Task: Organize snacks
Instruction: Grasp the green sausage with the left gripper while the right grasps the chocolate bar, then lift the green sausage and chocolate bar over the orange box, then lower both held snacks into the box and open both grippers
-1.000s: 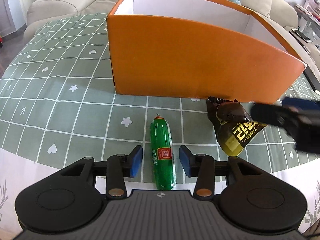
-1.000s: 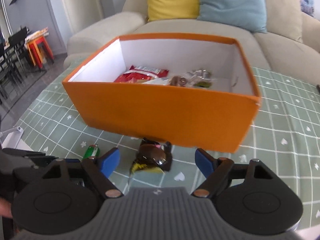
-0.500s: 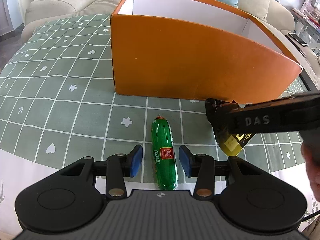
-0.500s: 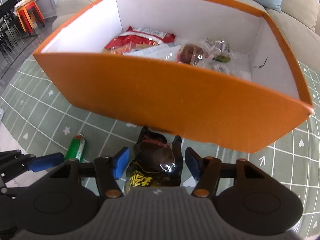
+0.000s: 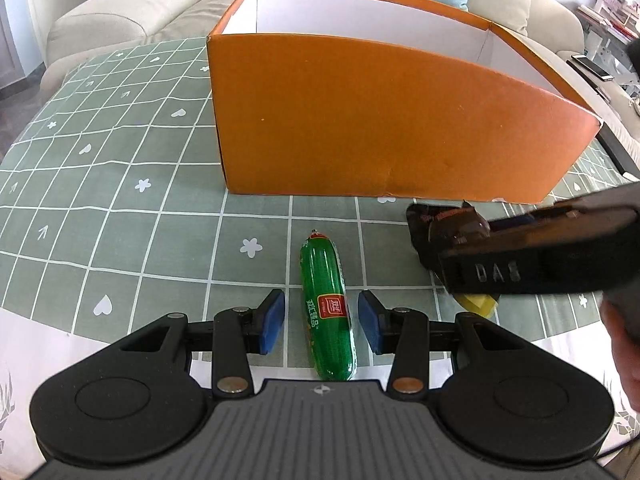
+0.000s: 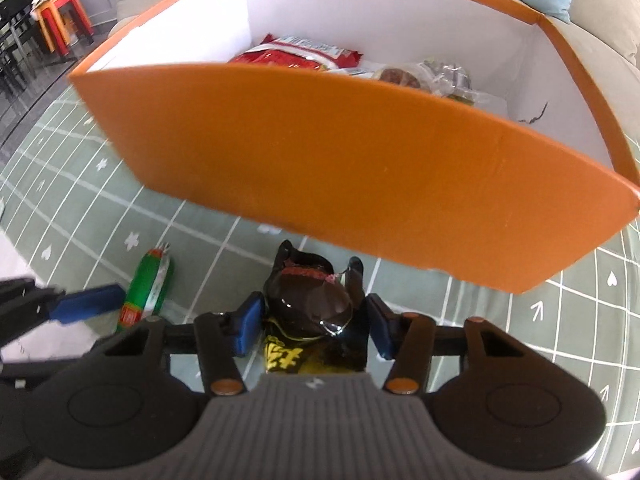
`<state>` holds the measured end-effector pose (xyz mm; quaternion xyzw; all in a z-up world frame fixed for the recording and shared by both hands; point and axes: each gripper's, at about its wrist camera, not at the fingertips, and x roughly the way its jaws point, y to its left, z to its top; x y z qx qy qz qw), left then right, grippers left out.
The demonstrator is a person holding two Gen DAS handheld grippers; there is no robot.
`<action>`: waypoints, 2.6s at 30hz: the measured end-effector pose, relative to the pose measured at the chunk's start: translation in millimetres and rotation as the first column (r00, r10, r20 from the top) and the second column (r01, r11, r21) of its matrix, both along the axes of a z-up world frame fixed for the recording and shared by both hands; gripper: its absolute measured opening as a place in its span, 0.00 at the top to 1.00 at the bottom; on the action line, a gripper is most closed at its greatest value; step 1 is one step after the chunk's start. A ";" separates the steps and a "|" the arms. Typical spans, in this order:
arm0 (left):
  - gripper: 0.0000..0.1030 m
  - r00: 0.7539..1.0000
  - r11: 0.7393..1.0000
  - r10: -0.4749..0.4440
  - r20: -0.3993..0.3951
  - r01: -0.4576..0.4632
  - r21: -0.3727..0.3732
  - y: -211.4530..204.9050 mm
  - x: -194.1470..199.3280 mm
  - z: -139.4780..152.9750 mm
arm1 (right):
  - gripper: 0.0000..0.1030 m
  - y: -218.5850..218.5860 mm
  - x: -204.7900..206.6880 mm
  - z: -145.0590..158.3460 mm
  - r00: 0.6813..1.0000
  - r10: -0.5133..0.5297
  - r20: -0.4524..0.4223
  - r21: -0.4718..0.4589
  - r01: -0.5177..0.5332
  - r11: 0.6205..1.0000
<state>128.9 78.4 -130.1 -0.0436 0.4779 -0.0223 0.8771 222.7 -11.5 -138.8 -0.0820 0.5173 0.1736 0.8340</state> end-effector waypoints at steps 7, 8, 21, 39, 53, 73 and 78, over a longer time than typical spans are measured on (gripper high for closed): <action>0.50 1.000 0.998 -0.023 0.019 0.022 0.051 -9.0 0.6 -2.3 | 0.54 -13.8 -23.7 2.0 1.000 0.000 -0.010 -0.005 0.000 1.000; 0.52 0.999 0.998 -0.027 0.023 0.025 0.061 -10.4 0.0 -2.8 | 0.54 -16.8 -27.6 2.2 1.000 0.000 -0.010 -0.005 0.000 1.000; 0.75 0.997 1.000 0.013 0.078 -0.012 -0.020 -11.1 -22.4 0.4 | 0.54 -45.8 -64.1 4.3 0.999 -0.038 -0.013 0.014 0.038 0.999; 0.76 0.976 0.999 -0.023 0.219 0.031 -0.034 -29.5 -46.9 73.6 | 0.55 -82.5 -88.9 70.2 0.989 -0.060 0.133 0.190 0.034 0.981; 0.76 0.948 0.993 -0.096 0.305 0.113 -0.039 -43.9 14.4 136.4 | 0.55 -94.6 -45.6 139.9 0.962 -0.010 0.274 0.242 -0.059 0.968; 0.76 0.986 0.985 -0.161 0.047 0.163 -0.048 -47.6 159.1 75.3 | 0.55 -54.4 105.8 89.8 0.966 0.171 0.196 -0.088 -0.157 0.984; 0.76 0.988 0.987 -0.157 0.009 0.157 -0.036 -49.1 181.6 60.3 | 0.55 -46.3 128.5 66.6 0.965 0.206 0.162 -0.180 -0.176 0.968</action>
